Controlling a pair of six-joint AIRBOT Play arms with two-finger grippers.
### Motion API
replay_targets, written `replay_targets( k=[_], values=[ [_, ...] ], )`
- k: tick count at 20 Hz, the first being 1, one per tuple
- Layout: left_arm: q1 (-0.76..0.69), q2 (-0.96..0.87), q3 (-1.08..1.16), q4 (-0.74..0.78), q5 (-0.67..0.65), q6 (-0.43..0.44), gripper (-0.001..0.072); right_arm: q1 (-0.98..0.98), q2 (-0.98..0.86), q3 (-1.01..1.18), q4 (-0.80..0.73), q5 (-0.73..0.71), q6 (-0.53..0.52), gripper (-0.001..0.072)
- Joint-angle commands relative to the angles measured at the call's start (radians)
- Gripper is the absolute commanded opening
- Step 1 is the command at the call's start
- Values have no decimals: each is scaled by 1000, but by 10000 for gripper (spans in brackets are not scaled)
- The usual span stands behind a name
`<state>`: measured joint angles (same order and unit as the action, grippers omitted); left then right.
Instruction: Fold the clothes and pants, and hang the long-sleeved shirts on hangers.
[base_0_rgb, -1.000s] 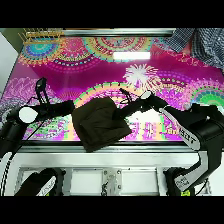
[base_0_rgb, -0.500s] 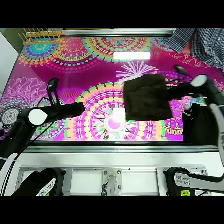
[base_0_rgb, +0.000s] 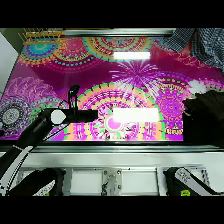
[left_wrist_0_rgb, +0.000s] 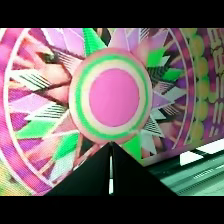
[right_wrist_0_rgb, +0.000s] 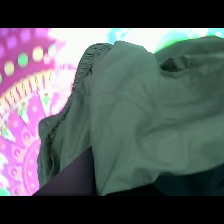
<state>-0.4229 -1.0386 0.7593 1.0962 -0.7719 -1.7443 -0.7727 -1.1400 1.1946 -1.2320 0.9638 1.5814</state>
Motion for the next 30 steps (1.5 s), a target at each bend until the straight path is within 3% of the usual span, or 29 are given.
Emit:
replay_targets(
  k=[1,5,8,10,15,16,19,22,25,27,30],
  values=[
    [16,-4,0,0,0,1,4,-24,52,1,-31,-13,84,19],
    [14,-4,0,2,10,1,4,-24,117,-27,-134,127,129,19],
    [14,-4,0,2,13,2,4,-24,175,-173,-306,243,129,19],
    [14,-4,0,2,13,2,5,-24,191,-257,-424,259,128,20],
    [14,-4,0,3,13,2,4,-24,190,-348,-496,234,128,33],
    [14,-4,0,3,14,2,4,-24,190,-349,-514,227,128,712],
    [14,-4,0,3,13,2,5,-21,220,-264,-534,191,109,712],
    [14,-4,0,2,13,2,4,81,321,-209,-362,63,-8,712],
    [14,-4,0,2,13,1,5,410,376,-230,-90,60,-117,712],
    [14,-4,0,2,13,1,5,674,348,-275,-63,24,-117,712],
    [14,-4,0,2,13,1,4,824,296,-280,-84,16,-116,712]
  ],
)
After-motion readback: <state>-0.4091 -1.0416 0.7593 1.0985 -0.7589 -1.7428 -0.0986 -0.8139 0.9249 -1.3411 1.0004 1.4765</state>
